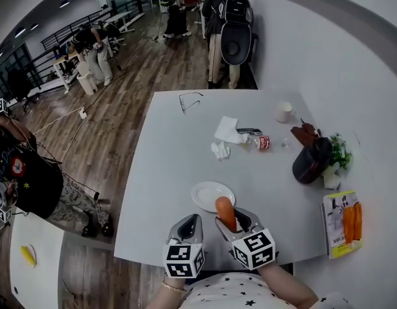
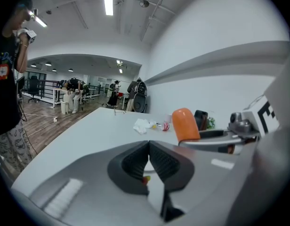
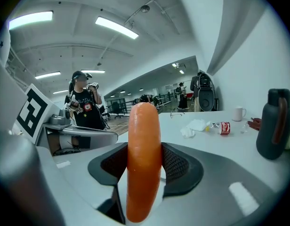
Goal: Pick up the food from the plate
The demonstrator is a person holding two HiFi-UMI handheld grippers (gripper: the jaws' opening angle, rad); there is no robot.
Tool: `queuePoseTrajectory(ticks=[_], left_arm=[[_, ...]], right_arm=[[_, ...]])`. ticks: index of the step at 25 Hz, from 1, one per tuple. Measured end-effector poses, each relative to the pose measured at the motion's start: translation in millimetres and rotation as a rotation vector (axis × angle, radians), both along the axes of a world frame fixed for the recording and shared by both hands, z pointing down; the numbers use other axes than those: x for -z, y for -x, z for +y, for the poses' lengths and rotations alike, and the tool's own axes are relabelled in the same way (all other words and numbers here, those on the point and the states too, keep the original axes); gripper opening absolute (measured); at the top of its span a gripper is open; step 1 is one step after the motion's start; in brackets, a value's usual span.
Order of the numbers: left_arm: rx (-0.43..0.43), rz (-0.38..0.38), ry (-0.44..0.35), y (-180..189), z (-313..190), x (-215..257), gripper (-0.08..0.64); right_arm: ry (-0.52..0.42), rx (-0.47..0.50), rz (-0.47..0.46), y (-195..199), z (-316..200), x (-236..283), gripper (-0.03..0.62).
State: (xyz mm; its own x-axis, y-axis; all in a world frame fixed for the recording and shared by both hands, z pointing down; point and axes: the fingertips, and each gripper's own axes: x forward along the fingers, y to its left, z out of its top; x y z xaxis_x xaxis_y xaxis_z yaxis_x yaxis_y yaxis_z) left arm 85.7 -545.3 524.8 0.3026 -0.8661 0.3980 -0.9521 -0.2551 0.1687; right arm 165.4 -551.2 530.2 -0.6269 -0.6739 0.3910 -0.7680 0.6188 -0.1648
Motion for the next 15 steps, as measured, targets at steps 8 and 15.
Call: queuePoseTrajectory(ticks=[8,15], left_arm=[[0.007,0.008,-0.001,3.7,-1.6,0.8,0.008],[0.016,0.013,-0.003,4.1,-0.1,4.0,0.008]], right_arm=[[0.009,-0.012,-0.015,2.0,-0.7,-0.9,0.215],[0.007,-0.004,0.002,1.7,1.9,0.5,0.215]])
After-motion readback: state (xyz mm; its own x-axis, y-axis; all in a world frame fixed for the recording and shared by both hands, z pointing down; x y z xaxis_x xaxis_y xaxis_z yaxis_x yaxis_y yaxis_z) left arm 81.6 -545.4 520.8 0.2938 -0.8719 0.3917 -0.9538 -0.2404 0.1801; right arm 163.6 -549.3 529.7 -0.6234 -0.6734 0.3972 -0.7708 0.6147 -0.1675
